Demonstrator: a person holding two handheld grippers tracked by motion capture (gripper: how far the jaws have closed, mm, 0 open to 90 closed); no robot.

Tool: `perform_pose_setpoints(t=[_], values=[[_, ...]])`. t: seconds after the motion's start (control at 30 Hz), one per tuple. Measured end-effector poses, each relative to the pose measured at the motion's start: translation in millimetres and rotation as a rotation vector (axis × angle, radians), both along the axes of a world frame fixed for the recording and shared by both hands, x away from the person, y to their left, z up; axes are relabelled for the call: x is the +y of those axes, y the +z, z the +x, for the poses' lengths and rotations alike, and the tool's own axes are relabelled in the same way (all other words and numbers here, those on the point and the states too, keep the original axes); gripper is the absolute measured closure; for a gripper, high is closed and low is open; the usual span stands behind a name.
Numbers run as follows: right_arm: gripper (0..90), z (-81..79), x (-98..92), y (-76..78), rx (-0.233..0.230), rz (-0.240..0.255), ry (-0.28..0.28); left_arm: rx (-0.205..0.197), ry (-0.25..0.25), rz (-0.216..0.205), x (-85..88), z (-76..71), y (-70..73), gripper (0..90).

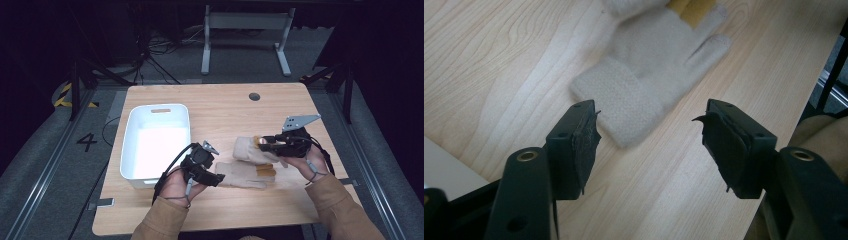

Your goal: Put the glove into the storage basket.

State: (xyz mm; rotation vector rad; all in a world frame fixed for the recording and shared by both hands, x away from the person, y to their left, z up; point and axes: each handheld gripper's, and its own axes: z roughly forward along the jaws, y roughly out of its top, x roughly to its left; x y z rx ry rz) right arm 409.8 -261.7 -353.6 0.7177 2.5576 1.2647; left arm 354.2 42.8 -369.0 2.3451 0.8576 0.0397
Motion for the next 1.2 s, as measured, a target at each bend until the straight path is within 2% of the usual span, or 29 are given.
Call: perform_pose_setpoints(t=[0.23, 0.53, 0.93, 1.13, 1.2], values=[[65.9, -9.2, 20.2, -5.1, 0.026, 0.028, 0.085, -0.002, -0.004, 0.001, -0.6, -0.1, 0.6, 39.4], [65.9, -12.4, 36.8, -18.2, 0.066, 0.015, 0.142, -0.009, -0.006, -0.002, 0.2, 0.0, 1.2, 39.4], [65.8, -11.0, 46.9, -33.3, 0.113, -0.019, 0.161, -0.008, -0.008, -0.001, -0.3, 0.1, 1.1, 39.4], [65.6, -10.2, 50.0, -39.5, 0.127, -0.064, 0.157, -0.007, -0.011, 0.003, -0.9, 0.4, 0.7, 39.4], [65.5, -9.9, 51.6, -42.2, 0.134, -0.093, 0.153, -0.008, -0.01, 0.004, -1.0, 0.6, 0.5, 38.9]])
